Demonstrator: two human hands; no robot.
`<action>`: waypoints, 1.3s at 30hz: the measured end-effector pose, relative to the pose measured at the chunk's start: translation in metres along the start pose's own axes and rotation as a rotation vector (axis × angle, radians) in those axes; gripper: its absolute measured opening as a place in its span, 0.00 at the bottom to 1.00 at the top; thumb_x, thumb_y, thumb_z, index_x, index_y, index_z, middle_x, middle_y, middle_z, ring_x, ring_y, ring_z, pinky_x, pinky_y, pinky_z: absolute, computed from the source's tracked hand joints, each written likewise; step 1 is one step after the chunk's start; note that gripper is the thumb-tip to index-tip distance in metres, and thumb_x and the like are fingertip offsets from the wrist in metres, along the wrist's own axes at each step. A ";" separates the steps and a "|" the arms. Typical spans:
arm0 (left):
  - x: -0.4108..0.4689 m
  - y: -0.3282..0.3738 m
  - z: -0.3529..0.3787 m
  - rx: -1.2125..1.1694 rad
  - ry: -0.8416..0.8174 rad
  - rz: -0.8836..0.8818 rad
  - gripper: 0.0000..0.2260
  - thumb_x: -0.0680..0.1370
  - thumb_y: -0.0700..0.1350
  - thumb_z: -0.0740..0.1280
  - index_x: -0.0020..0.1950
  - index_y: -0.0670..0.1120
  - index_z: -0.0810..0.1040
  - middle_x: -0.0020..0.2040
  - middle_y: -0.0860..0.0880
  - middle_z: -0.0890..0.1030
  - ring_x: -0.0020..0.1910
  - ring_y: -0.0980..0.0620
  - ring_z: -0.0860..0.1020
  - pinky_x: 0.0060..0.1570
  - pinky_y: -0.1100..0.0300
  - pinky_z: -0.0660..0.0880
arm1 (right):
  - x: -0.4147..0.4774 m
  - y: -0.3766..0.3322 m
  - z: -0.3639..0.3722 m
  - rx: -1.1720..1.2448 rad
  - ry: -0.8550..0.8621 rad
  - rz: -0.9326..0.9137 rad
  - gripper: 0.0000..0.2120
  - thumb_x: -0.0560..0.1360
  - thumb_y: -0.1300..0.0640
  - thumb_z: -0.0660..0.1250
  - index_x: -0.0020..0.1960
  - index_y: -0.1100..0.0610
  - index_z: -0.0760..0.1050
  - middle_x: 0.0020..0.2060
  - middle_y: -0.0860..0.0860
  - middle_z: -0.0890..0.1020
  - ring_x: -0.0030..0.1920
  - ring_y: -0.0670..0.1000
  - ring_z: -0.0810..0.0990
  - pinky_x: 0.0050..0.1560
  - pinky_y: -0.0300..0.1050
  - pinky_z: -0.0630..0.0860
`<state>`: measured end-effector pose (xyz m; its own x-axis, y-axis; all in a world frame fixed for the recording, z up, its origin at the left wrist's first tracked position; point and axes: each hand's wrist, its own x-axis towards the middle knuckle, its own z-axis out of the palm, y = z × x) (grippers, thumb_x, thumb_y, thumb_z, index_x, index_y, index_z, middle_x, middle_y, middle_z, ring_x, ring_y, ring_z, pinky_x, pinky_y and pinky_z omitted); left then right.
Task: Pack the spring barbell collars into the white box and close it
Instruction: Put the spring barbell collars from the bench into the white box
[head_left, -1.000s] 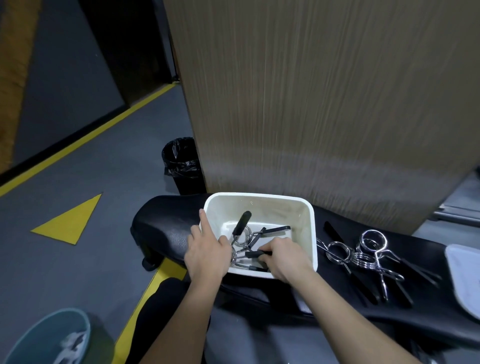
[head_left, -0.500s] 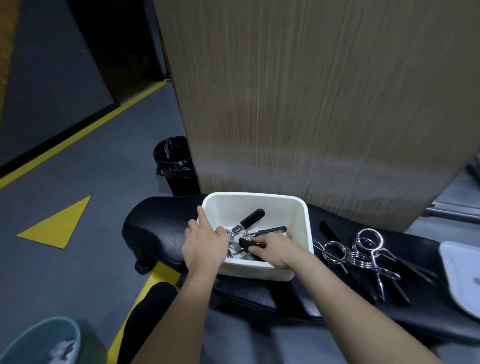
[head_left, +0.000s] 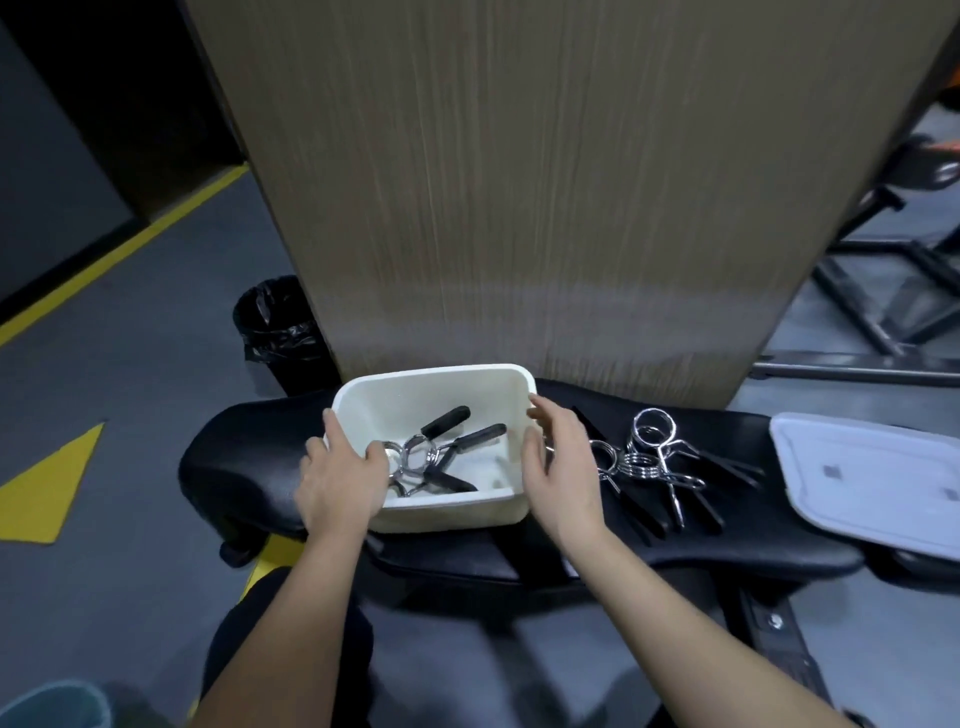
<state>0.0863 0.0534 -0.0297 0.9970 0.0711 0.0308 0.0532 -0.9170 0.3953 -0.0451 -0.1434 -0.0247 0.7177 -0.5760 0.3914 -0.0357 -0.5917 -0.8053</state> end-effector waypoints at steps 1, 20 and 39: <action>0.002 -0.001 0.001 0.005 0.004 0.001 0.32 0.78 0.57 0.56 0.80 0.52 0.51 0.68 0.39 0.70 0.64 0.38 0.71 0.57 0.43 0.70 | -0.008 0.013 -0.010 -0.041 0.058 0.003 0.18 0.79 0.60 0.63 0.68 0.54 0.72 0.59 0.45 0.77 0.60 0.44 0.74 0.62 0.39 0.69; 0.006 0.003 0.005 0.026 0.014 -0.013 0.33 0.77 0.56 0.58 0.80 0.50 0.53 0.67 0.38 0.71 0.63 0.37 0.72 0.57 0.44 0.70 | -0.027 0.110 -0.029 -0.485 -0.332 0.346 0.13 0.77 0.65 0.63 0.61 0.64 0.77 0.54 0.63 0.82 0.54 0.66 0.79 0.56 0.53 0.73; 0.003 0.002 0.003 0.012 0.019 -0.014 0.33 0.77 0.57 0.58 0.80 0.51 0.53 0.66 0.39 0.72 0.62 0.38 0.72 0.53 0.44 0.71 | 0.041 0.019 -0.059 1.053 -0.064 0.715 0.09 0.82 0.62 0.61 0.48 0.59 0.79 0.42 0.53 0.82 0.36 0.46 0.75 0.39 0.38 0.73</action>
<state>0.0895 0.0510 -0.0313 0.9949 0.0914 0.0425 0.0681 -0.9204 0.3850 -0.0570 -0.2117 0.0021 0.8000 -0.5346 -0.2724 0.1194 0.5868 -0.8009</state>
